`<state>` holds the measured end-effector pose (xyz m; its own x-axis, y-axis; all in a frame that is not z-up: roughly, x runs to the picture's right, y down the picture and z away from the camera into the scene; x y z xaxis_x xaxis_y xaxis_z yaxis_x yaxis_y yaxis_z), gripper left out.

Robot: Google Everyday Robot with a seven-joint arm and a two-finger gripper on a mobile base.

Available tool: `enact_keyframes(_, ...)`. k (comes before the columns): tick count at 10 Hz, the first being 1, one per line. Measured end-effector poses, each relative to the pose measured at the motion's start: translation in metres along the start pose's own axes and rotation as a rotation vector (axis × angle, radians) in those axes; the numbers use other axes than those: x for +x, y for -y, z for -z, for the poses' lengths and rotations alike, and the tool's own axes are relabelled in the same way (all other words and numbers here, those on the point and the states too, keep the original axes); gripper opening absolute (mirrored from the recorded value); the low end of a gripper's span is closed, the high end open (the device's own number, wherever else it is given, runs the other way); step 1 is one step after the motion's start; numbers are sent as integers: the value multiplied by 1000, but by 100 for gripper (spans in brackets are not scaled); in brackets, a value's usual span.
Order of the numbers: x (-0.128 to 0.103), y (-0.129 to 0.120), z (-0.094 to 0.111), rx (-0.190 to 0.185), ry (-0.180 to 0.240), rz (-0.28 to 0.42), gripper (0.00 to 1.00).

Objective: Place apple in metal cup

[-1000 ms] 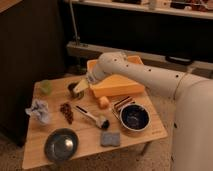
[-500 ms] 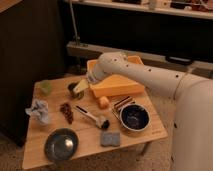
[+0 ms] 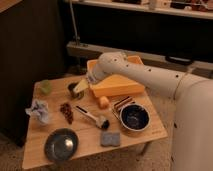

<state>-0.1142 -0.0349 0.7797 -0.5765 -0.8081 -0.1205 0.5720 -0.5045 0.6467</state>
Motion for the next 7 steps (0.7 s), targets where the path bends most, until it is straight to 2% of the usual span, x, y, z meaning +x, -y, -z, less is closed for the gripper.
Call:
enact_keyframes(5, 0, -1, 0, -6, 5, -4, 80)
enact_keyframes(7, -9, -10, 4, -39, 32, -29, 80)
